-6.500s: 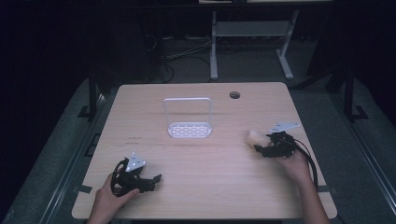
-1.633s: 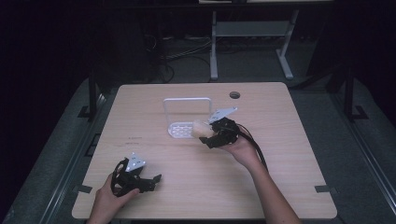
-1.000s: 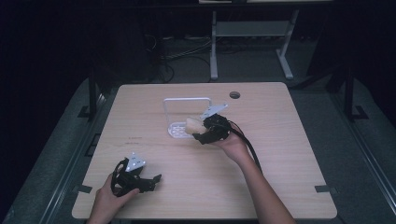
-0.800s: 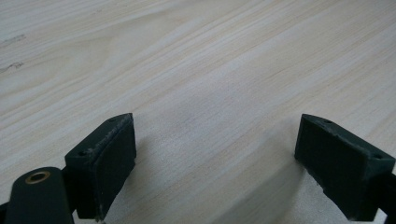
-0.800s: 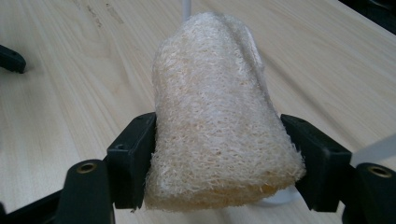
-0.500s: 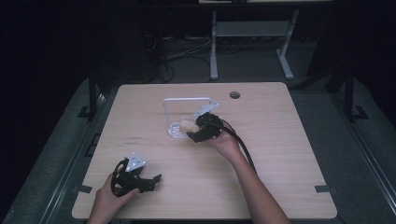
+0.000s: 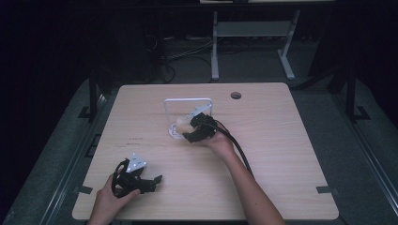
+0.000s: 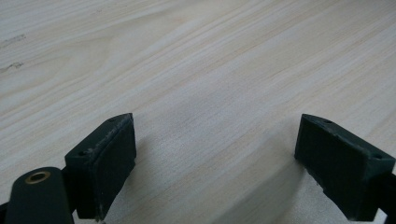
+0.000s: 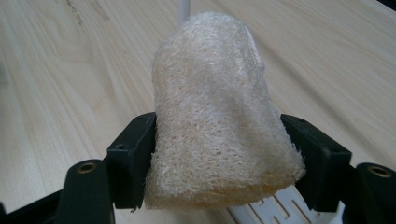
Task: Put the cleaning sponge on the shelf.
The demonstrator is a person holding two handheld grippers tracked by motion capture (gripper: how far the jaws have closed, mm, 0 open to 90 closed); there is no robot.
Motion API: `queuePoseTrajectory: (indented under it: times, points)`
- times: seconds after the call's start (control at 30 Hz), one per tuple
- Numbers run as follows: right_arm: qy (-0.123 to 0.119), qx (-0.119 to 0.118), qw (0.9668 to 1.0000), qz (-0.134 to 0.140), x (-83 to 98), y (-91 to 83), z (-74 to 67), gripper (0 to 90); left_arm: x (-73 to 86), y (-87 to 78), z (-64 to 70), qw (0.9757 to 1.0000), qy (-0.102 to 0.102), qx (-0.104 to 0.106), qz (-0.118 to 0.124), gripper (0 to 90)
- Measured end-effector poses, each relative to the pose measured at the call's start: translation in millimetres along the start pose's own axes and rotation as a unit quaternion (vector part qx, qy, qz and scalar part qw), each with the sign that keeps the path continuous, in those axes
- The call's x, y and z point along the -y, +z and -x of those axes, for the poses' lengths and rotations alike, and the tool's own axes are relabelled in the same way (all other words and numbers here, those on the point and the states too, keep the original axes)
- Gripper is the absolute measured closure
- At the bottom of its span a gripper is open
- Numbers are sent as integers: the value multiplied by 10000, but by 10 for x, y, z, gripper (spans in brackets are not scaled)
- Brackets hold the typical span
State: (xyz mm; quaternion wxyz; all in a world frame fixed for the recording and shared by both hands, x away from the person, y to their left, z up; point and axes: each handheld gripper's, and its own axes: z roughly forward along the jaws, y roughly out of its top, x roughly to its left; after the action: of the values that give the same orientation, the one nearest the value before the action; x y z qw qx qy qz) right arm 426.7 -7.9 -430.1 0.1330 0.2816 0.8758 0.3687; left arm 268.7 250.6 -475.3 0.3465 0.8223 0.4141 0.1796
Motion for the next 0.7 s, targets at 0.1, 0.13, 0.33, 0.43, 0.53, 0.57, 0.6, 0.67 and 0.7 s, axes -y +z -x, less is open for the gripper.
queuePoseTrajectory:
  times: [0.1,0.13,0.33,0.43,0.53,0.57,0.6,0.67,0.7]
  points:
    - [-41,11,10000,-14,-20,47,-4,302,0,-1,-1,10000,8,4,-7,119]
    - [-55,10,10000,-12,-26,62,-8,302,0,-1,-1,10000,10,4,-7,119]
    - [-104,-3,9999,-73,-54,121,-17,301,0,0,0,10000,-1,0,1,119]
    - [-109,-10,9999,-120,-66,158,-20,301,0,0,0,10000,-1,0,1,118]
    - [-132,-9,9998,-153,-64,187,-21,300,0,1,1,10000,-8,1,7,118]
    - [-131,-5,9998,-160,-63,193,-20,300,0,1,1,10000,-7,3,6,119]
    - [-96,-24,9998,-152,-60,198,-20,300,0,1,1,10000,-8,3,7,119]
    - [-77,-28,9998,-157,-57,207,-19,299,0,1,1,10000,-8,4,7,118]
    - [-79,-31,9998,-160,-54,214,-19,299,0,1,1,10000,-7,4,6,119]
